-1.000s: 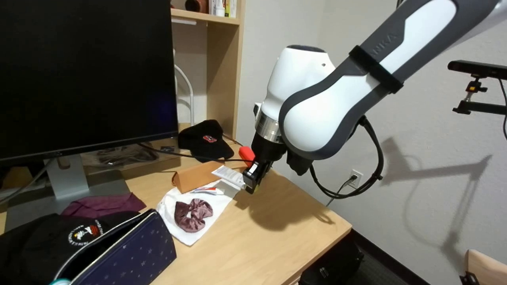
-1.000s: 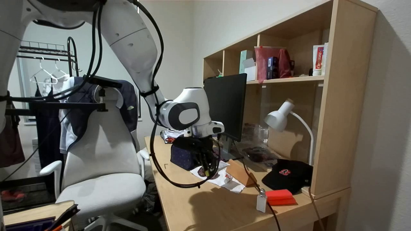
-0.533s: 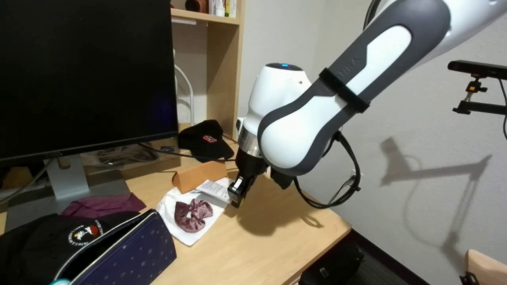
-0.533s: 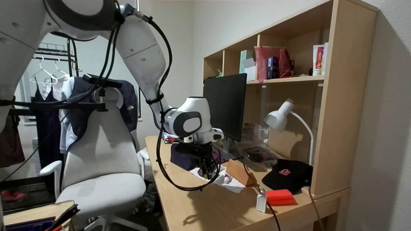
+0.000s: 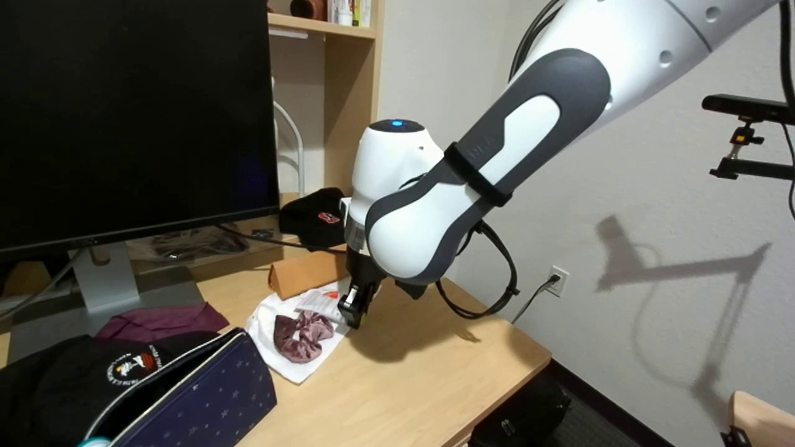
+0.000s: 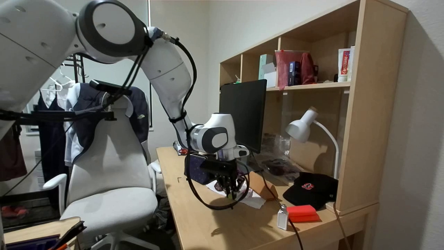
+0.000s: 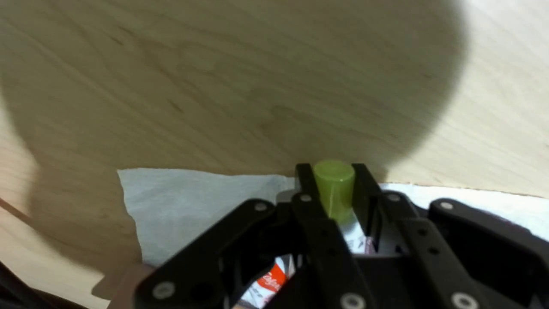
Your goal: Take the orange object from near the tube and put it on the orange object then move the tube to the left on the white cloth
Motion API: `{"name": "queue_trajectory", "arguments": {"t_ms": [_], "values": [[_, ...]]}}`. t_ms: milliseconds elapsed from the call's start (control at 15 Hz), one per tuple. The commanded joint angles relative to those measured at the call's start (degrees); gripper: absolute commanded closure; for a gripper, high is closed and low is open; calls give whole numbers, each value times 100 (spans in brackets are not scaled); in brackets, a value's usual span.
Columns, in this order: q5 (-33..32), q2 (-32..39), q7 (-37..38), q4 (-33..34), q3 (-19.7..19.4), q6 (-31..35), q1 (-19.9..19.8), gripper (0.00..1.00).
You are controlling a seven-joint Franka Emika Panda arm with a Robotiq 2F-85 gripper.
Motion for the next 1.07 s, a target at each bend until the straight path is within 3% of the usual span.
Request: {"name": "queue_trajectory", "arguments": {"t_ms": [0, 467, 733, 1000], "values": [[-143, 252, -21, 436, -93, -287, 113, 44], [-220, -284, 284, 181, -305, -677, 332, 2], [-193, -1011, 491, -317, -321, -1181, 351, 0], [-589, -2102, 1200, -1257, -485, -1543, 487, 0]]}}
